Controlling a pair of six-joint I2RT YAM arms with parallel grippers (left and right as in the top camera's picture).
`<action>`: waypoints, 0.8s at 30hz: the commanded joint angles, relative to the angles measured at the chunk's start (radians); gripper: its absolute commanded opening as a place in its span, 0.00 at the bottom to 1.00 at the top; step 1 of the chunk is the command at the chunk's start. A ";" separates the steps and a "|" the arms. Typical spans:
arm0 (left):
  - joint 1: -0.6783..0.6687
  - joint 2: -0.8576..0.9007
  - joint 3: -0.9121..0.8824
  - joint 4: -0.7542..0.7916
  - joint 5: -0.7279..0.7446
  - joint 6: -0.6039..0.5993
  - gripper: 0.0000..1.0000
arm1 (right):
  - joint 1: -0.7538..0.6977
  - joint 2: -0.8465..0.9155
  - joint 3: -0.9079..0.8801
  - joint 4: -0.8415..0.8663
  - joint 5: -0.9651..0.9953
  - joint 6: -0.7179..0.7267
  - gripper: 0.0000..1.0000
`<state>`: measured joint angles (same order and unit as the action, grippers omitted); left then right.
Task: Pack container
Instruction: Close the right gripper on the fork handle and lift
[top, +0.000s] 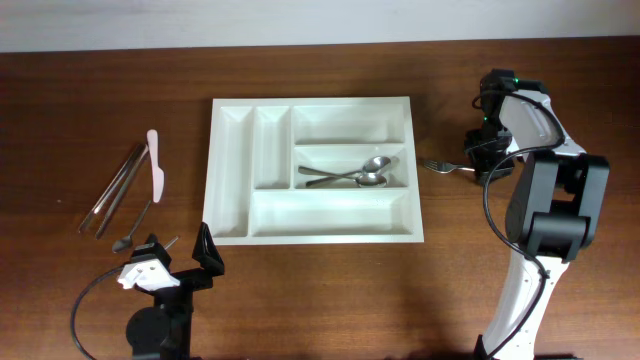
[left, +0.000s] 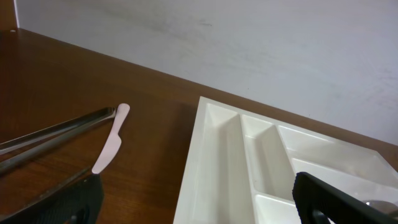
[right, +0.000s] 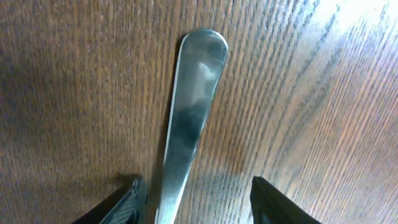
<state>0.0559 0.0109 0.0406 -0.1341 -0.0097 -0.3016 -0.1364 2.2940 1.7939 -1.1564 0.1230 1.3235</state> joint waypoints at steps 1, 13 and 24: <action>0.006 -0.006 -0.007 0.002 0.014 0.019 0.99 | -0.001 0.018 -0.011 0.002 0.000 -0.008 0.55; 0.006 -0.006 -0.007 0.002 0.014 0.019 0.99 | 0.080 0.018 -0.011 0.084 -0.093 -0.007 0.65; 0.006 -0.006 -0.007 0.002 0.014 0.019 0.99 | 0.121 0.019 -0.011 0.089 -0.093 0.019 0.58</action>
<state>0.0559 0.0109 0.0406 -0.1341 -0.0093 -0.3016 -0.0101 2.2944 1.7939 -1.0550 0.0284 1.3319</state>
